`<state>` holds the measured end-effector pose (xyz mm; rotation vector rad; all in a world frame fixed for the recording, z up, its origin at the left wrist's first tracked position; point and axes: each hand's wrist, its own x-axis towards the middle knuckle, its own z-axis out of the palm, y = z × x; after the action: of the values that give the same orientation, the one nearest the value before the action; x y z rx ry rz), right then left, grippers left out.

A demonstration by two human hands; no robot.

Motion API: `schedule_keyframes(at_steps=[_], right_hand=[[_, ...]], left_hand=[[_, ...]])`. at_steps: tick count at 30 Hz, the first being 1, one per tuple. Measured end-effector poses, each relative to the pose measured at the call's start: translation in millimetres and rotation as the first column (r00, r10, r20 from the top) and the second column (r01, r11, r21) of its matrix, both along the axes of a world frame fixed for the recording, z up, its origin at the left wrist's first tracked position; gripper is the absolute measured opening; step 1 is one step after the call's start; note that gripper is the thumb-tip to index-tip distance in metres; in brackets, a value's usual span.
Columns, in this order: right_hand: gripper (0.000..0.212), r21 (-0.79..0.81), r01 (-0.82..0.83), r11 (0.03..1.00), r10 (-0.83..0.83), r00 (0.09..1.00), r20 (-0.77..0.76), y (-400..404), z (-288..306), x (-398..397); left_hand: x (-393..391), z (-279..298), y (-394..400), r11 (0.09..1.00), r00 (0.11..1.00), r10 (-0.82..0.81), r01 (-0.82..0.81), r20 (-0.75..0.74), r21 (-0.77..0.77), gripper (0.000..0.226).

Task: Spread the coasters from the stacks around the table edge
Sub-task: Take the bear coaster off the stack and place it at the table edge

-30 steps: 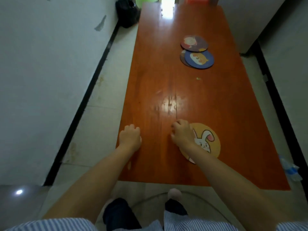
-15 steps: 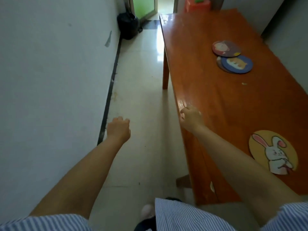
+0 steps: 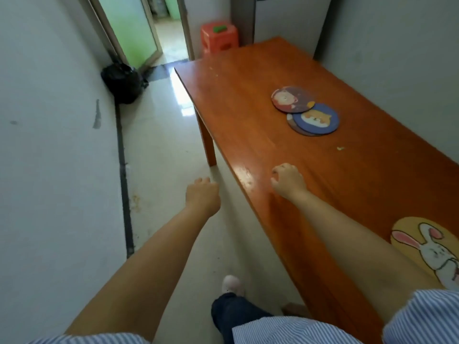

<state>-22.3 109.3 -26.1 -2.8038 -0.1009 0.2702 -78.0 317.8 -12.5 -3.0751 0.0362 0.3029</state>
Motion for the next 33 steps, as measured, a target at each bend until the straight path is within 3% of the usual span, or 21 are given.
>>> schedule_keyframes(at_steps=[7,12,19,26,29,31,33], right_hand=[[0.033,0.042,0.141,0.989,-0.138,0.989,-0.057,-3,15,68],[0.032,0.133,0.336,0.932,-0.323,0.940,-0.106,-23,8,109],[0.032,0.290,0.668,0.685,-0.629,0.744,-0.227,-49,-2,177],[0.046,0.434,0.844,0.316,-0.799,0.483,-0.358,-63,-23,264],[0.030,0.370,0.866,0.337,-0.832,0.458,-0.314,-60,-34,295],[0.046,0.283,0.887,0.366,-0.848,0.443,-0.292,-62,-39,310],[0.048,0.242,0.919,0.310,-0.864,0.379,-0.331,-62,-42,322]], left_hand=[[94,-1,-12,0.983,0.980,-0.182,0.181,-0.080,-0.020,0.031],[182,-7,-19,0.956,0.950,-0.291,0.295,-0.109,0.013,0.034],[294,-36,-38,0.914,0.901,-0.406,0.400,-0.154,-0.073,0.042],[365,-90,-39,0.847,0.826,-0.531,0.513,-0.188,-0.139,0.064],[370,-105,-32,0.822,0.813,-0.568,0.551,-0.128,-0.146,0.071],[369,-109,-30,0.813,0.813,-0.577,0.561,-0.083,-0.155,0.076],[369,-110,-29,0.809,0.811,-0.581,0.566,-0.068,-0.158,0.078]])
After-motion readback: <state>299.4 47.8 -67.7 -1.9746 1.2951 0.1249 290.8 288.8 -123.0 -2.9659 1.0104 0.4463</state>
